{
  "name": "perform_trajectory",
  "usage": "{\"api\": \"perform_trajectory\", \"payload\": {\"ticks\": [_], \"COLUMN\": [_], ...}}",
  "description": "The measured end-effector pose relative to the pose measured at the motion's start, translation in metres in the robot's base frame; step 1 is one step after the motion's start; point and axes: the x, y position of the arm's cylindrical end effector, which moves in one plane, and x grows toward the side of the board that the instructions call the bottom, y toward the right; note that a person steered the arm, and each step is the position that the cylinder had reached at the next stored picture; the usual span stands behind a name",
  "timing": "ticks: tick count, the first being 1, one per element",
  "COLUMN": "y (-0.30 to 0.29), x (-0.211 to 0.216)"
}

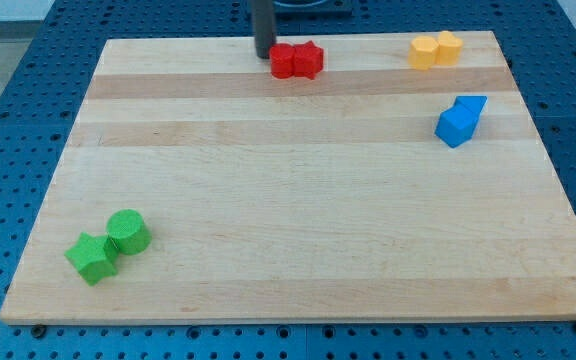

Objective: Slide the red star downwards

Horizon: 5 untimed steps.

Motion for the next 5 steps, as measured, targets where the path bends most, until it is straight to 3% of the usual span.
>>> {"api": "perform_trajectory", "payload": {"ticks": [2, 5], "y": [0.055, 0.043], "x": [0.001, 0.047]}}
